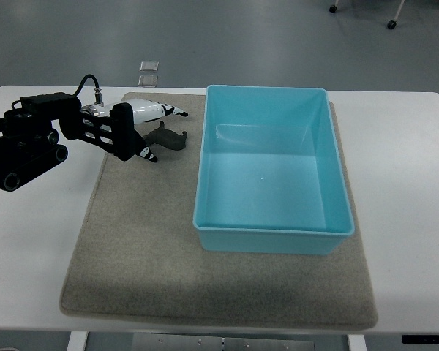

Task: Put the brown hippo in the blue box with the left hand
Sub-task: 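Close the left hand fingers around the brown hippo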

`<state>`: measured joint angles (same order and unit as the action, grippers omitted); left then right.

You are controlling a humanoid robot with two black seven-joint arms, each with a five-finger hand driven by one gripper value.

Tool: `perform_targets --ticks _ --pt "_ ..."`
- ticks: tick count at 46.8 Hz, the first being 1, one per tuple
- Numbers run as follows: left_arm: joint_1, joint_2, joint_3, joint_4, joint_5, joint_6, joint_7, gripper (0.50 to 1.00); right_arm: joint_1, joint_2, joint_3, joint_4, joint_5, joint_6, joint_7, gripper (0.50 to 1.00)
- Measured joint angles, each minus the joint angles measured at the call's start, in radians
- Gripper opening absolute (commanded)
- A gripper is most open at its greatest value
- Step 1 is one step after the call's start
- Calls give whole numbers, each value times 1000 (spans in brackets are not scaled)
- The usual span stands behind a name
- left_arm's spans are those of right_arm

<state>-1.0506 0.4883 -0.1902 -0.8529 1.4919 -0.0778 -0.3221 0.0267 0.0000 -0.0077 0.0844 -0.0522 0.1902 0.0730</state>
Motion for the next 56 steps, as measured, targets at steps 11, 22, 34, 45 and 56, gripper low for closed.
perform_targets --ticks 11,22,34,45,56 --pt "-1 -8 -1 1 41 0 0 791 0 0 0 0 0 0 0 936" --pt "-3 -10 -2 5 47 0 0 746 -1 0 0 0 0 0 0 936" --pt "-3 -11 -3 5 47 3 0 741 0 0 0 0 0 0 0 936" --pt "-3 -11 -3 5 47 4 0 699 0 0 0 0 0 0 0 936" --pt "-3 -16 -3 5 47 4 0 626 0 0 0 0 0 0 0 936"
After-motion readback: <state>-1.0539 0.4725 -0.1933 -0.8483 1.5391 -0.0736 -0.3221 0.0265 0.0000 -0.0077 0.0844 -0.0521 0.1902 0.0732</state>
